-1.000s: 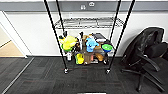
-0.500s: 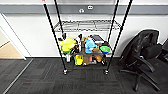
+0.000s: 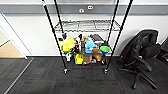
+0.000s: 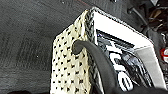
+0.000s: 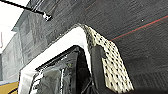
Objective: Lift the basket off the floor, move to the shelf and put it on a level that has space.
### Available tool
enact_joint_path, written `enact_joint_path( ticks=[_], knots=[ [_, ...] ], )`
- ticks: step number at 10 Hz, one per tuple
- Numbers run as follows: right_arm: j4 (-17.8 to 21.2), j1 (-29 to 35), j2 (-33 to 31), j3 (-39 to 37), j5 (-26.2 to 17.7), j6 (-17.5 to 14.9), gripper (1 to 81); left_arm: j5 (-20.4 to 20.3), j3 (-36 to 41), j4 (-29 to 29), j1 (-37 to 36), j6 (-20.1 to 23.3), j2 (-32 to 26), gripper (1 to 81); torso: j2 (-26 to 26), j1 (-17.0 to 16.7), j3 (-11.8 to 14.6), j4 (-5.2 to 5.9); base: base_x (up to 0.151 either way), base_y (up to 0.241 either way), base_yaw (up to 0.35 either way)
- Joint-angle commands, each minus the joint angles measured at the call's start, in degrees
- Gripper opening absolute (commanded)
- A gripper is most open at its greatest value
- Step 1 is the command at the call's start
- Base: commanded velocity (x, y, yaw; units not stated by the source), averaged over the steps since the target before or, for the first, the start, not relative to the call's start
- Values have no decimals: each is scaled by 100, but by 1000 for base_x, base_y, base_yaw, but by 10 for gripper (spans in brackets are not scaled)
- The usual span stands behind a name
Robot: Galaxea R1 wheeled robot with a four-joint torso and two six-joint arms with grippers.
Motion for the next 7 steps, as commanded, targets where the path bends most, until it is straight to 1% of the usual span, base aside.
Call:
enact_joint_path(
  ticks=[1,3,6,7],
  knots=[
    [-33,310,-407,347,-154,42,10,186,203,-57,-382,-2,-176,10,549,-354,442,0,0,0,0],
    [-33,161,-424,330,-75,42,10,186,203,-48,-233,16,-194,10,932,-605,729,0,0,0,0],
    [-33,64,-451,374,-75,42,10,177,195,-30,-74,34,-264,10,1533,-1003,1193,0,0,0,0],
    [-33,90,-416,365,-75,42,10,177,177,-48,-118,16,-255,10,1714,-1123,870,0,0,0,0]
  ],
)
